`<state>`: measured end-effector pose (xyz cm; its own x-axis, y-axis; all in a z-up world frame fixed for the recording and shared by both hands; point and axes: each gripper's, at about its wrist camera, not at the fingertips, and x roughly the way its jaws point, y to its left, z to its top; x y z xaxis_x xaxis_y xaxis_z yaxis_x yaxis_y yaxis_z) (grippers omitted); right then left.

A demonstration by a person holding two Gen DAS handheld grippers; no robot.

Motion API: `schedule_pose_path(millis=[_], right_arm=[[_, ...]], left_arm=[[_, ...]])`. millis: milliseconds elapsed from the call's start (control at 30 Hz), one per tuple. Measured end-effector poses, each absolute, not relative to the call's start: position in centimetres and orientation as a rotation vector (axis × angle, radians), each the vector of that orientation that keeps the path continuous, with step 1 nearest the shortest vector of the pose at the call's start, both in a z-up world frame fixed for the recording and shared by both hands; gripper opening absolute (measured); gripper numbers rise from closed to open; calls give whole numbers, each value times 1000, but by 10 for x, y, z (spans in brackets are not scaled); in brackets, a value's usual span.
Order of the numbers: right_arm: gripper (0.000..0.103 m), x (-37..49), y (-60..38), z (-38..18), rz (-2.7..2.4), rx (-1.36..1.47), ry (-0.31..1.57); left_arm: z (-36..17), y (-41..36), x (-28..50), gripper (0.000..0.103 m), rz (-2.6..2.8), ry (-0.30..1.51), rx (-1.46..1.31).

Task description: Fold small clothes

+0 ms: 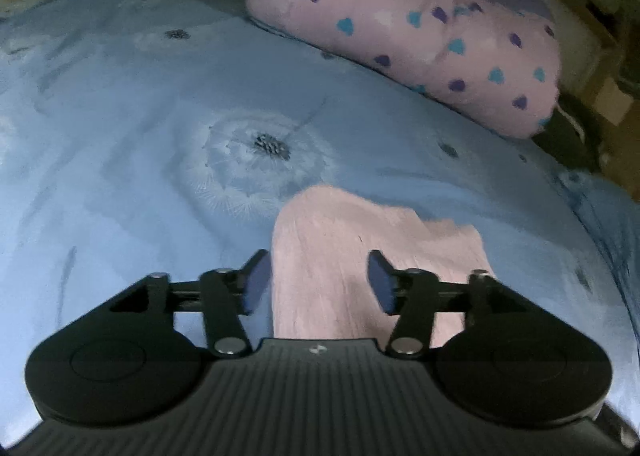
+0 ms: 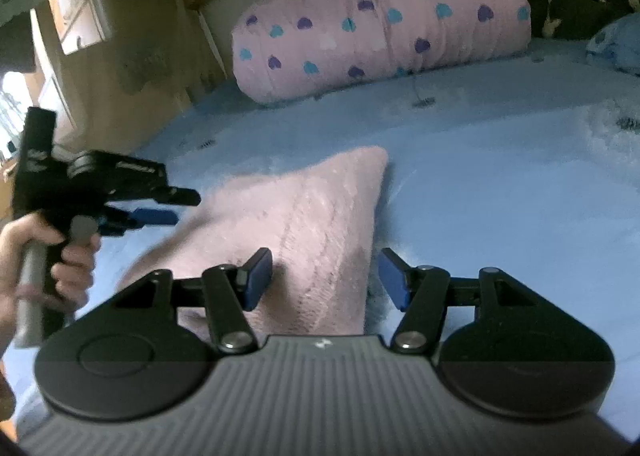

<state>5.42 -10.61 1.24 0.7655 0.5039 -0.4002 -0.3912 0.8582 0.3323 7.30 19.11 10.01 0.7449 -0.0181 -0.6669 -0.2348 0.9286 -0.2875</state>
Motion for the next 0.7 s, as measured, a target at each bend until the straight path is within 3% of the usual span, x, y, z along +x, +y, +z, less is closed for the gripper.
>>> schedule_pose_path(millis=[167,400,700], right_arm=[[61,47,-99,21,490,214,487],[61,45,-92,3,453,182,567],[66,51,-108,-5,477,273,635]], left_arm=[[101,173,34,73,109,790,-342],[62,167,4,86,94,807,-294],[72,179,4,87,42,805,-303]])
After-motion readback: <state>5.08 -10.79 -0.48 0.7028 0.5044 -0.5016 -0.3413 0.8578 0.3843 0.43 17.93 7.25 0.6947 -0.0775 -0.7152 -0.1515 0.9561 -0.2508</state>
